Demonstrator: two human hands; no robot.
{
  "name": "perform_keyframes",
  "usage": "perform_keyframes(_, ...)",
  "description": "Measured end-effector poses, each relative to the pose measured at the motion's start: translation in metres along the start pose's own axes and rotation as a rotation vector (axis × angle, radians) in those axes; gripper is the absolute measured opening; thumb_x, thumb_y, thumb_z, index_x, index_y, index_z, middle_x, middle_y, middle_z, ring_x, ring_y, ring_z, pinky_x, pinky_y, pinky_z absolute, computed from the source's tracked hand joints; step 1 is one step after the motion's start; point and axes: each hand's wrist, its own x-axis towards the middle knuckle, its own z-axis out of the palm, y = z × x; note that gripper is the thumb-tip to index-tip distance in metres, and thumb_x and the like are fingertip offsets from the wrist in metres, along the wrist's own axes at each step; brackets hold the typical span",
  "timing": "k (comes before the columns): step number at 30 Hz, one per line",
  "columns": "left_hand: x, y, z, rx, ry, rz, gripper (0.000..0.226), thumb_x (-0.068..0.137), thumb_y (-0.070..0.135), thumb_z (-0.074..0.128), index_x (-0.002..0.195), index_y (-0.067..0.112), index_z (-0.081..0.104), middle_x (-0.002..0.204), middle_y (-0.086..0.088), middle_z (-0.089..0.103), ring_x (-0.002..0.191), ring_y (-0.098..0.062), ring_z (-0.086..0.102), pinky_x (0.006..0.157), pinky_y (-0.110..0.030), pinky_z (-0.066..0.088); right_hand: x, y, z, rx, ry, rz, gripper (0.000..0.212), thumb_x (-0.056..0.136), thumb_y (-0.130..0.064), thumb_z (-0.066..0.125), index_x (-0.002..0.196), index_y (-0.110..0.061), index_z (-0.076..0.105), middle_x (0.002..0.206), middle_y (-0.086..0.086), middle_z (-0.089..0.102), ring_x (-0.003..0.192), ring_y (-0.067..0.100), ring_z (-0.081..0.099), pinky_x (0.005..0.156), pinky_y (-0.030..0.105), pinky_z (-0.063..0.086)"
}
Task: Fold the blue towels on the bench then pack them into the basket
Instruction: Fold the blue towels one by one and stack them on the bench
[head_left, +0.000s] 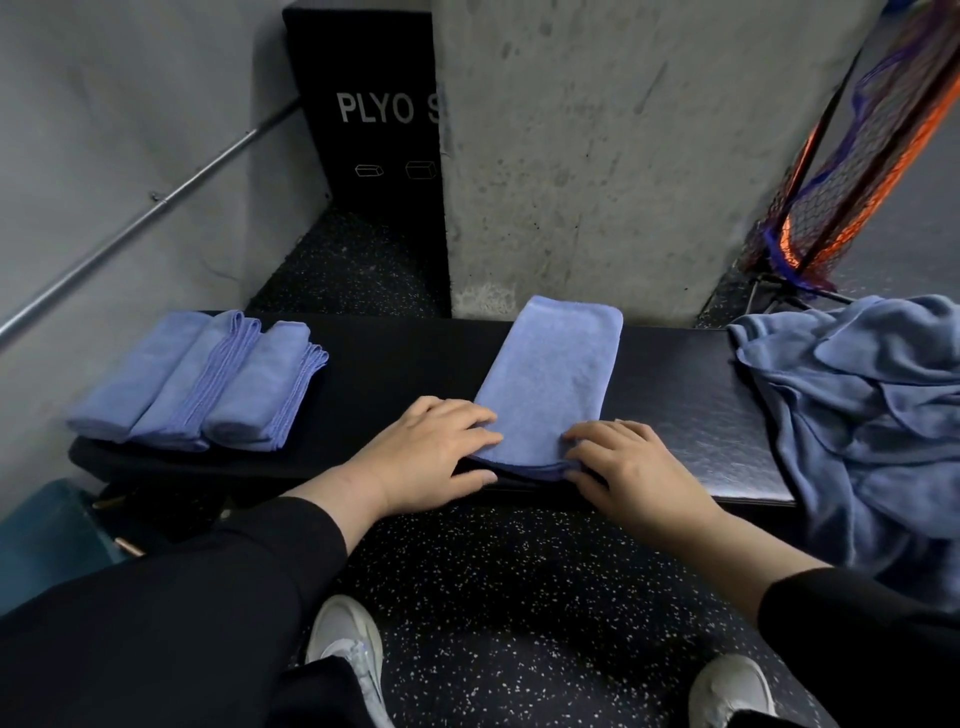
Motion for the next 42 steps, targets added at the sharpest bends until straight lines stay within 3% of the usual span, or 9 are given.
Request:
perform_keyframes(6,0.013,0.007,0.001,-0.078,0.08,-0.043,0.038,0.098,0.048,0.056,0.131,0.028,0.062,0.145,0.013,0.05,0.141,-0.009,0.037,0.119,-0.036,0.022,0.006,-0.001,-0.023,0.357,-0.07,0.337,0.016,0.103,-0.04,0.045,0.098,-0.028,0.053,0.088,-0.008,0.066,0.084,0.01,0.059,0.079,0.035,0.049)
perform_keyframes(10,0.021,0.019,-0.012,-0.362,0.129,-0.223,0.022,0.097,0.045,0.05,0.088,0.029,0.06,0.081,0.012,0.06,0.081,-0.005,0.054,0.082,-0.032,0.047,0.003,0.002,-0.037,0.483,-0.022,0.418,0.016,0.103,-0.041,0.048,0.094,-0.029,0.054,0.081,-0.009,0.064,0.077,0.006,0.058,0.072,0.031,0.046)
perform_keyframes(13,0.023,0.031,-0.025,-0.55,0.108,-0.33,0.023,0.099,0.039,0.058,0.083,0.022,0.06,0.067,0.006,0.055,0.058,-0.004,0.044,0.059,-0.028,0.036,-0.006,0.0,-0.047,0.559,-0.133,0.386,0.023,0.091,-0.047,0.068,0.11,-0.041,0.055,0.095,-0.023,0.068,0.089,-0.006,0.062,0.08,0.018,0.048)
perform_keyframes(18,0.019,0.038,-0.029,-0.675,0.093,-0.356,0.035,0.096,0.043,0.062,0.085,0.01,0.064,0.076,-0.01,0.061,0.065,-0.005,0.047,0.064,-0.036,0.041,-0.009,-0.013,-0.042,0.531,-0.011,0.456,0.014,0.093,-0.04,0.067,0.089,-0.029,0.059,0.068,-0.014,0.058,0.063,0.004,0.047,0.062,0.031,0.042)
perform_keyframes(22,0.014,0.04,-0.038,-0.898,0.114,-0.446,0.022,0.097,0.031,0.066,0.095,0.009,0.07,0.08,0.005,0.07,0.072,-0.001,0.059,0.069,-0.025,0.046,-0.003,-0.024,-0.047,0.62,0.023,0.528,0.022,0.095,-0.036,0.064,0.081,-0.02,0.061,0.059,-0.013,0.05,0.057,0.004,0.038,0.057,0.03,0.035)
perform_keyframes(27,0.014,0.032,-0.043,-1.133,0.016,-0.524,0.028,0.094,0.012,0.068,0.118,0.025,0.065,0.098,0.003,0.077,0.09,-0.004,0.07,0.071,-0.018,0.05,0.014,-0.026,-0.046,0.772,0.07,0.622,0.019,0.094,-0.036,0.065,0.085,-0.02,0.069,0.069,-0.008,0.065,0.061,0.004,0.051,0.059,0.027,0.042)
perform_keyframes(32,0.036,0.017,-0.041,-1.125,0.25,-0.628,0.032,0.097,0.018,0.066,0.125,0.032,0.06,0.106,-0.001,0.075,0.096,-0.01,0.071,0.076,-0.024,0.049,0.05,-0.007,-0.042,0.896,0.071,0.724,0.019,0.085,-0.03,0.062,0.088,-0.012,0.069,0.071,0.0,0.064,0.067,0.013,0.053,0.062,0.035,0.044)
perform_keyframes(37,0.067,0.003,-0.038,-1.202,0.308,-0.67,0.058,0.093,0.007,0.062,0.145,0.027,0.047,0.113,-0.002,0.072,0.1,-0.011,0.07,0.082,-0.024,0.05,0.086,0.02,-0.03,0.861,0.175,0.786,0.011,0.09,-0.022,0.064,0.085,-0.018,0.073,0.071,-0.011,0.069,0.064,0.009,0.058,0.061,0.029,0.045)
perform_keyframes(42,0.089,-0.005,-0.033,-1.083,0.381,-0.707,0.065,0.096,0.006,0.06,0.154,0.026,0.039,0.131,0.005,0.062,0.109,-0.009,0.063,0.088,-0.021,0.048,0.104,0.04,-0.014,0.673,0.206,0.786,0.01,0.092,-0.028,0.067,0.097,-0.021,0.072,0.089,-0.008,0.072,0.088,0.015,0.067,0.075,0.031,0.051)
